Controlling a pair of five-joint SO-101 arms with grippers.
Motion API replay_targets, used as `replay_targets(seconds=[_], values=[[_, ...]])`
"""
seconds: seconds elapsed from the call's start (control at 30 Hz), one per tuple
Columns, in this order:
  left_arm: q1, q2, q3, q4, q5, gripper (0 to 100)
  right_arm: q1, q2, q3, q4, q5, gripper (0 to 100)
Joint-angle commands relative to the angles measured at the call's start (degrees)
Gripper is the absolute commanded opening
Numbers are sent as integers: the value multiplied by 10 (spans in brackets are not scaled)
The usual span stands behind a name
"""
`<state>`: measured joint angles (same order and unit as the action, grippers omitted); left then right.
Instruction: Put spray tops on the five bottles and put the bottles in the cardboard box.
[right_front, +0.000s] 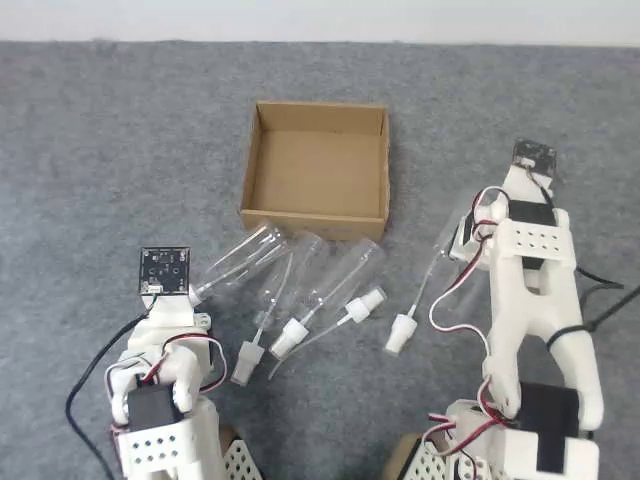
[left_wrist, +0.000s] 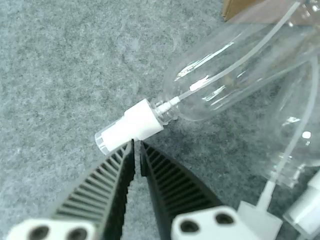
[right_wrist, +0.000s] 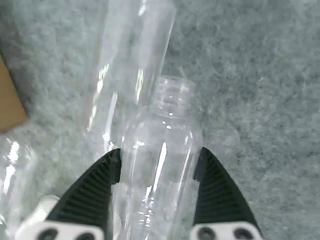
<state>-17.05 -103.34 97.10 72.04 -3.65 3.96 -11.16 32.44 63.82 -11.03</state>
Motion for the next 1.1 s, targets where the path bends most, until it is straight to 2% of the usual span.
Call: replay_targets(seconds=[0.0,0.2,0.47,0.63,1.07], values=[[3,-9,-6,2,-4,12,-22,-39,-8,10,55,20],[3,-9,-6,2,-4,12,-47,-40,11,6,130,20],[3,-9,-6,2,-4,12,-73,-41,23,11,187,20],[3,-9,-6,2,-4,12,-99,-52,23,35,192,20],[3,-9,-6,2,-4,12,-126,-210,105,29,193,20]])
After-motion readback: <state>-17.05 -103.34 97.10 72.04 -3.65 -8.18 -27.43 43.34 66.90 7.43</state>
